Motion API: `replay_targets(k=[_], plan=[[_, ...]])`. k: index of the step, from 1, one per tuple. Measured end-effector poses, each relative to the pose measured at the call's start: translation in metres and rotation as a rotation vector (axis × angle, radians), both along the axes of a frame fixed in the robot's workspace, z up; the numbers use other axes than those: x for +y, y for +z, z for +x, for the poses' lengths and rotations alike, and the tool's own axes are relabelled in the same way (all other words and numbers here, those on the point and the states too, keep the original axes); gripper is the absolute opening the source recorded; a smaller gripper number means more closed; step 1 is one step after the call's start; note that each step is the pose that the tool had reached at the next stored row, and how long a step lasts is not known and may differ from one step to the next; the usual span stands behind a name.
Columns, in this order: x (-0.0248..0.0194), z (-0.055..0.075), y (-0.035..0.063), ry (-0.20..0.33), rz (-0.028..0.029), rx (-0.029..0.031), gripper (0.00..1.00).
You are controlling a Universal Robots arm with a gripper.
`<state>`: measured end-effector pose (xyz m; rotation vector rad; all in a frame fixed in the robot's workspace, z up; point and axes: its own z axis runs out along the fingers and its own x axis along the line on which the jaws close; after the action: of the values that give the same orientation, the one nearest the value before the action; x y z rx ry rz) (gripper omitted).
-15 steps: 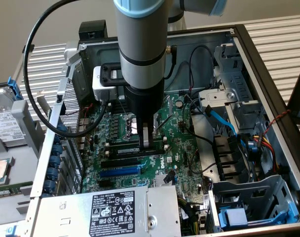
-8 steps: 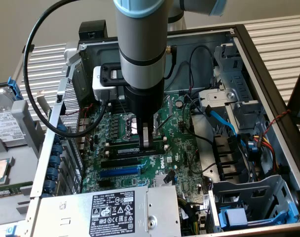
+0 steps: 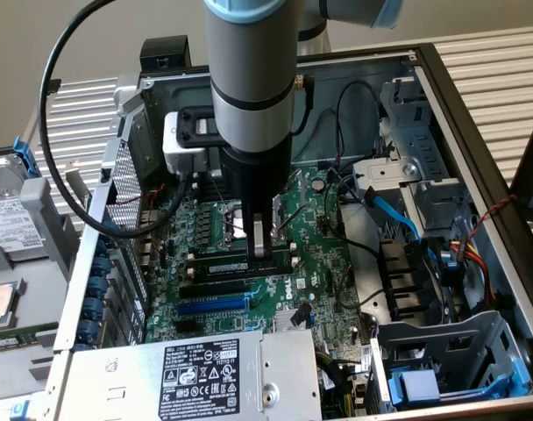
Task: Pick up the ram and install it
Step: 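Insert the ram into the slot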
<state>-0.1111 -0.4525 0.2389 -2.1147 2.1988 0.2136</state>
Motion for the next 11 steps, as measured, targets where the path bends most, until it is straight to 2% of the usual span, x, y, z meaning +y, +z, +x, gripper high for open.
replay_targets(k=[4,11], plan=[[0.0,0.0,0.0082,0.0,0.0,-0.0001,0.33],[0.0,0.0,0.0134,-0.001,0.0,0.0,0.33]])
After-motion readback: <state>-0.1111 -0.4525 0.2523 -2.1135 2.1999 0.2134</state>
